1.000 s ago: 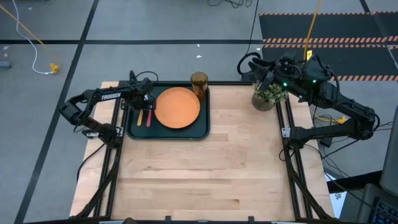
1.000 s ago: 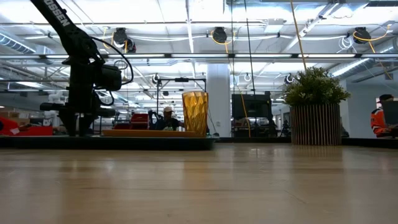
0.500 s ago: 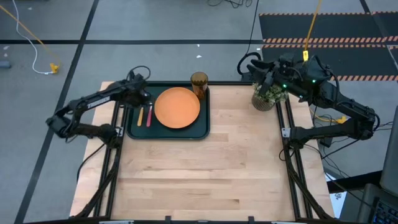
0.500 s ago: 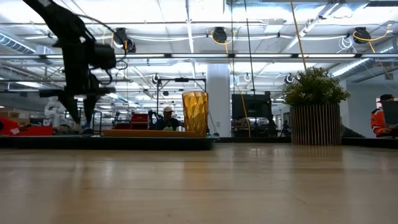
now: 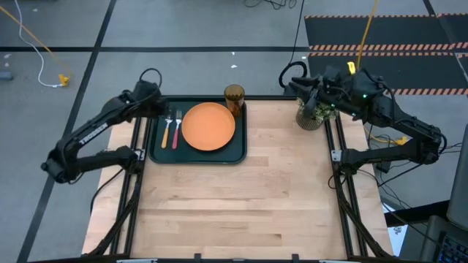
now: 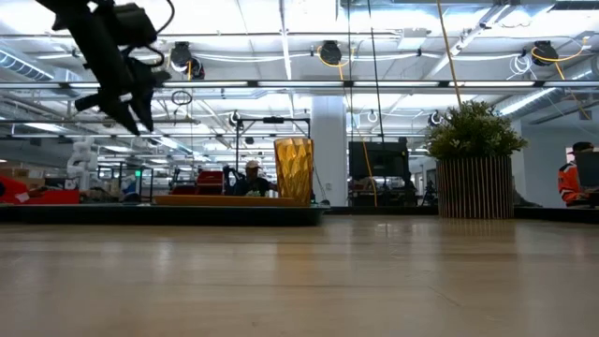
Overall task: Pick and place plate/cup/fork/spoon on tray
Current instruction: Return to Home Position
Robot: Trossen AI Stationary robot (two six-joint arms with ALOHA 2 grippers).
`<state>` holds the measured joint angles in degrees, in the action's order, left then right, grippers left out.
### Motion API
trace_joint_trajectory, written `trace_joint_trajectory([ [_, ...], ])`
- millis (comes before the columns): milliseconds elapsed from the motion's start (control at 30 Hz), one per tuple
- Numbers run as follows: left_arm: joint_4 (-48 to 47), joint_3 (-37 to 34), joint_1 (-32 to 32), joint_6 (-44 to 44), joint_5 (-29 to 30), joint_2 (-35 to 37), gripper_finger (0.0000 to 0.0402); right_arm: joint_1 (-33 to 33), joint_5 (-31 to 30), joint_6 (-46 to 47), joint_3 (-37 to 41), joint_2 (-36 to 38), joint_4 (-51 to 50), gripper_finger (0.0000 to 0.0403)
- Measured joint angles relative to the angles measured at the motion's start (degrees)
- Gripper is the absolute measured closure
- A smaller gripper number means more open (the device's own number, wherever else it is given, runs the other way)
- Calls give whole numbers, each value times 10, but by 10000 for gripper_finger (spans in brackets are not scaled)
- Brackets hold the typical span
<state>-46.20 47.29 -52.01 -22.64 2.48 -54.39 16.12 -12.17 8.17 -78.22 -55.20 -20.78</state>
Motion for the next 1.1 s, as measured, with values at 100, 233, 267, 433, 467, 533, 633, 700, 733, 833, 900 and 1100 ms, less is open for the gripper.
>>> trace_joint_trajectory([
  [100, 4, 15, 0, -22, -61, 25, 256, 0, 28, -22, 0, 0, -14, 355],
  [233, 55, 24, 33, -68, -105, 57, 264, 0, 74, -71, 0, 0, -38, 397],
  [267, 68, 24, 48, -75, -105, 66, 272, 0, 82, -85, 0, 0, -46, 398],
  [433, 131, 24, 129, -55, -100, 88, 363, -1, 115, -122, 1, 0, -94, 401],
  [467, 144, 24, 147, -49, -100, 91, 381, -1, 124, -130, 6, 1, -98, 402],
  [533, 174, 24, 179, -39, -99, 92, 392, -1, 127, -149, 21, 5, -101, 402],
  [633, 207, 24, 212, -6, -97, 90, 392, -1, 142, -175, 45, 15, -98, 402],
  [700, 209, 24, 224, 24, -97, 90, 392, -1, 155, -188, 65, 26, -92, 402],
  [733, 208, 24, 227, 30, -97, 90, 392, -1, 156, -192, 77, 31, -88, 402],
  [833, 208, 24, 233, 24, -95, 90, 392, -1, 157, -194, 120, 52, -65, 403],
  [900, 208, 24, 235, 28, -94, 90, 392, -1, 156, -199, 155, 69, -36, 403],
  [1100, 213, 19, 248, 155, -73, 90, 392, -1, 155, -224, 282, 122, 102, 403],
])
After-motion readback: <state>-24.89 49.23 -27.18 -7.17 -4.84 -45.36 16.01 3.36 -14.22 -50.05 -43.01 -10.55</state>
